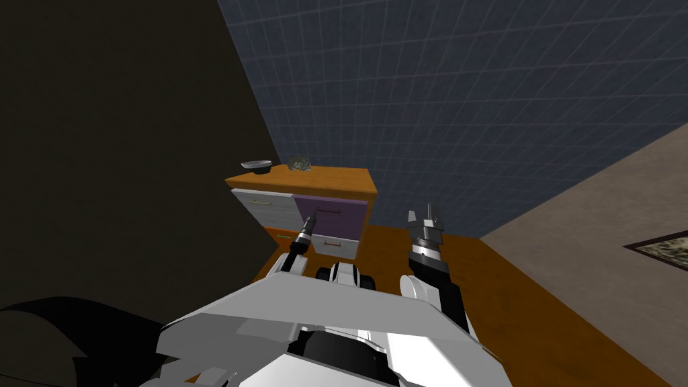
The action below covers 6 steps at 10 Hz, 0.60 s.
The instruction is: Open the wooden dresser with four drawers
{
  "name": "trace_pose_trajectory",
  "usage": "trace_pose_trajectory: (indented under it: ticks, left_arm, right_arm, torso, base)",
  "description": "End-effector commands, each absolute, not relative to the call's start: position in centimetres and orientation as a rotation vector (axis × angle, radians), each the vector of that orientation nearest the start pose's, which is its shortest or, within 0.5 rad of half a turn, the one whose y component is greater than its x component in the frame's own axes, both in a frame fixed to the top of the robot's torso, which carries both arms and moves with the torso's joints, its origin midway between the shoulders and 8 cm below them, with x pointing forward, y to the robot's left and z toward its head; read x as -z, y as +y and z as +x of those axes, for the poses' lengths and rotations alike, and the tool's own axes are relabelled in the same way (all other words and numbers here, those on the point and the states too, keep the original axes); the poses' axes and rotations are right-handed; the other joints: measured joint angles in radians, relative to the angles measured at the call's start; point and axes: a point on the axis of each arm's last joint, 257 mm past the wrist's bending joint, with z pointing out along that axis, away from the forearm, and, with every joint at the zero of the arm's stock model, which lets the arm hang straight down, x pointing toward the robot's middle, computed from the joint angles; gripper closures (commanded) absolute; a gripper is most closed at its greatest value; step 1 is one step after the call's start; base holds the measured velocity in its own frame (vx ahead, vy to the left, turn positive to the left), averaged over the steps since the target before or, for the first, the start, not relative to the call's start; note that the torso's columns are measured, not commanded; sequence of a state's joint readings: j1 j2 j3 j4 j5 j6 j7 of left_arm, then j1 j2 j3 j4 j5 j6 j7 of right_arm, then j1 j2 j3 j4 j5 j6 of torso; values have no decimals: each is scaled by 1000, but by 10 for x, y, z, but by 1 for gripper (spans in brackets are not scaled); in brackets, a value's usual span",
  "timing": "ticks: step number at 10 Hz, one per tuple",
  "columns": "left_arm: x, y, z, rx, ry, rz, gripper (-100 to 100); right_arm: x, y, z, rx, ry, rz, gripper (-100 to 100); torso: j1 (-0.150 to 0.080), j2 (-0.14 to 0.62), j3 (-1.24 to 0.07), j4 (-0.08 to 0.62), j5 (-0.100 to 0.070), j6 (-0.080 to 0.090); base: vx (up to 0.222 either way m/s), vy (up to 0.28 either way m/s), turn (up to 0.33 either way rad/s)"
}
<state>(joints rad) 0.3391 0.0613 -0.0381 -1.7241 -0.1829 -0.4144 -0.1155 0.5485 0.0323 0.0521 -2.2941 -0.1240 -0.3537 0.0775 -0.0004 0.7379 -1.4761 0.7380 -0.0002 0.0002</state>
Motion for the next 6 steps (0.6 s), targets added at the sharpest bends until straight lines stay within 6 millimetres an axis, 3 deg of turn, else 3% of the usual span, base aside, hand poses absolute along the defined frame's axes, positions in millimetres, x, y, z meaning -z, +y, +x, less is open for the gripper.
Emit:
trace_pose_trajectory:
  ticks: [1, 6]
  left_arm:
    - [202, 251, 437, 1020, 1209, -741, -100]
    - [192, 247, 441, 1029, 1219, -772, -100]
  right_arm:
    - [15, -285, 360, -1307, 660, 874, 0]
    - [15, -285, 360, -1307, 659, 874, 0]
  torso:
    - [1, 0, 0, 0, 0, 0]
    - [1, 0, 0, 0, 0, 0]
  base:
    - [-4, -17, -10]
    - [-14, -45, -18]
